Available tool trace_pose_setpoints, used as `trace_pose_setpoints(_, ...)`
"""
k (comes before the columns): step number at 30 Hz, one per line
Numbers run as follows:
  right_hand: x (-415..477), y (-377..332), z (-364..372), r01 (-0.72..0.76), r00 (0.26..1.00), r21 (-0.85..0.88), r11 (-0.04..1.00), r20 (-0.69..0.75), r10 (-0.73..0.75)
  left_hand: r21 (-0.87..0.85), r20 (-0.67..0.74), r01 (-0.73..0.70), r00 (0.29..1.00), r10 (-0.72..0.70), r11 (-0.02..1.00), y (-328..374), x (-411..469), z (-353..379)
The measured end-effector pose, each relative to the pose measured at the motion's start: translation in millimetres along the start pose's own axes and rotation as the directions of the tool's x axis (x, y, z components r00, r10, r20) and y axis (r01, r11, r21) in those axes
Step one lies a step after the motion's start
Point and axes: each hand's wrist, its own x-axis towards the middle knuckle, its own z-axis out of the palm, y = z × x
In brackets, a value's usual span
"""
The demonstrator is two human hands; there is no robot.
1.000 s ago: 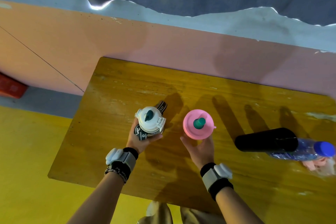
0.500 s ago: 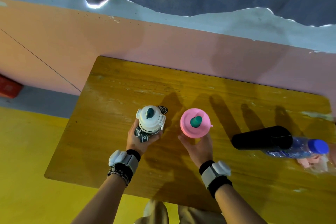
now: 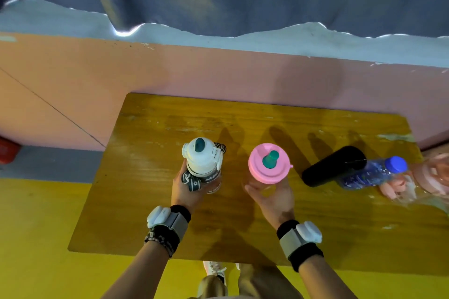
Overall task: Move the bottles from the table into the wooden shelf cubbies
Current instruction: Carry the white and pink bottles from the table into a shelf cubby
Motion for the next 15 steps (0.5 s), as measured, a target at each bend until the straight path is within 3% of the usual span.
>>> trace_pose_setpoints(10, -53, -23, -60, 0.010, 0.983, 0.004, 1.000, -0.184, -0.009, -0.053, 0.212, -0.173, 0.960, 0.181, 0.983, 57, -35, 30)
trace_pose_setpoints(15, -73, -24, -106, 0.002, 0.964, 0.010, 1.000, -0.266, 0.001, -0.140, 0.339, -0.175, 0.916, 0.214, 0.974, 89, -55, 64)
